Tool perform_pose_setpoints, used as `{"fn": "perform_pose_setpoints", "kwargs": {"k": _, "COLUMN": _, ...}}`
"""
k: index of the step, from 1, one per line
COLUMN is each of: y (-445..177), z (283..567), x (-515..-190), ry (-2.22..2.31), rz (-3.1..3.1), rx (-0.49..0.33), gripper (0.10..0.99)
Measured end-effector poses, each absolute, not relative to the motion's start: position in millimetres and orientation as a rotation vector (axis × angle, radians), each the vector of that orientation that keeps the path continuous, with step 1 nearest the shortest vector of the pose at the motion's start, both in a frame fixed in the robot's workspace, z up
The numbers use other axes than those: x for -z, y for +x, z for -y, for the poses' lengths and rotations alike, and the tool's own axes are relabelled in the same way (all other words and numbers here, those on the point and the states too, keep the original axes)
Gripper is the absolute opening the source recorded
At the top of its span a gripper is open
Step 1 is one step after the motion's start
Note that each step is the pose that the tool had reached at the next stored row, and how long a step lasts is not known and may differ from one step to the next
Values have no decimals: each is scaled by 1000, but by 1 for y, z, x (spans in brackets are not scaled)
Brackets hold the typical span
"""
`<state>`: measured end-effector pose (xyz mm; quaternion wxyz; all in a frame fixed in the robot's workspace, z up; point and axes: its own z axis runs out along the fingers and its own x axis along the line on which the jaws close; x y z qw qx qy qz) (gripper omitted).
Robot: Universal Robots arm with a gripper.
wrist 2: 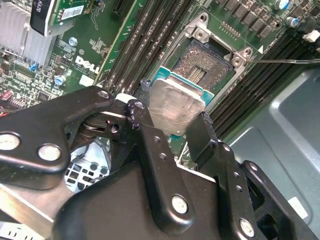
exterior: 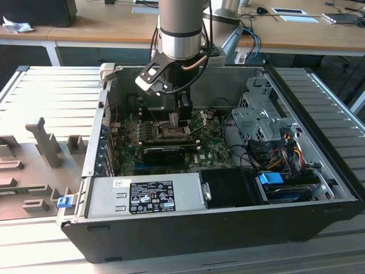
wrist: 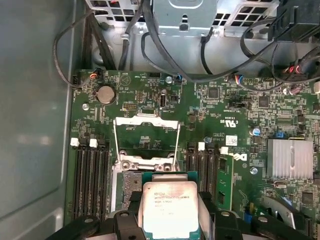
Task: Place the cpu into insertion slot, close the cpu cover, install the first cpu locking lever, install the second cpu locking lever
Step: 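Place the cpu into insertion slot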
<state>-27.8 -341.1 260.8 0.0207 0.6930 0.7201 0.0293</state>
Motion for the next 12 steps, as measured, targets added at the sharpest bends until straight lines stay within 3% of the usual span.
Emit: {"fn": "perform_pose_setpoints", "kwargs": {"k": 12, "y": -29, "z": 335, "x": -246, "ry": 2176, "rz": -2205, "rx": -90, "gripper": 529}}
